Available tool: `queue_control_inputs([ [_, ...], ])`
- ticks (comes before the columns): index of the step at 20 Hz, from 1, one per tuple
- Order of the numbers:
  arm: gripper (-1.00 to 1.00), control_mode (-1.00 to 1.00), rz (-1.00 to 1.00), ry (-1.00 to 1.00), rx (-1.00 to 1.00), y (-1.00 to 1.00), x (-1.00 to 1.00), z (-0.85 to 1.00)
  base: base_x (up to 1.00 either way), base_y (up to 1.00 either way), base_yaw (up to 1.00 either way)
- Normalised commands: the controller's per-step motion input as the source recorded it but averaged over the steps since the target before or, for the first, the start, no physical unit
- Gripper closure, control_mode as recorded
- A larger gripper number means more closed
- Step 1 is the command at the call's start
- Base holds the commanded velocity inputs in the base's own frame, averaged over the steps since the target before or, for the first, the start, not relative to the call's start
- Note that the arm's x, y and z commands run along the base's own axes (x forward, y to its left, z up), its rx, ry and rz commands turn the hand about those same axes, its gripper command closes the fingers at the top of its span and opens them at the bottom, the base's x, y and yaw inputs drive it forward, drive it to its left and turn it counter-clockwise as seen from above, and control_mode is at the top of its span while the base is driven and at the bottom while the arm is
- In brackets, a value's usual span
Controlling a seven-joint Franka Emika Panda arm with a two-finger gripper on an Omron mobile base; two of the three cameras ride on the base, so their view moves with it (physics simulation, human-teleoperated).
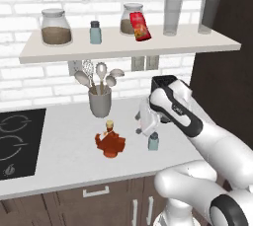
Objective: Put the shaker and condiment bottle from the counter next to their counterparts in the cabinet.
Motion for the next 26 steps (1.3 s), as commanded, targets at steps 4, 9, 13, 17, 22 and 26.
queue_control_inputs([
  [4, -1.0, -1.0, 0.0, -0.05, 0.02, 0.03, -0.03, -0.29, 0.0, 0.0, 0.0],
  [9, -1.0, -1.0, 0.0, 0.0, 0.01, 0.03, 0.0, -0.22, 0.0, 0.0, 0.0],
  [13, -1.0, -1.0, 0.0, 0.02, 0.0, 0.18, 0.12, -0.19, 0.0, 0.0, 0.0],
  [17, -1.0, -1.0, 0.0, 0.01, 0.0, 0.21, 0.16, -0.21, 0.0, 0.0, 0.0],
  [22, -1.0, -1.0, 0.0, 0.0, 0.0, 0.08, 0.05, -0.16, 0.0, 0.0, 0.0],
  [26, -1.0, -1.0, 0.0, 0.0, 0.01, 0.0, 0.08, -0.03, 0.0, 0.0, 0.0],
])
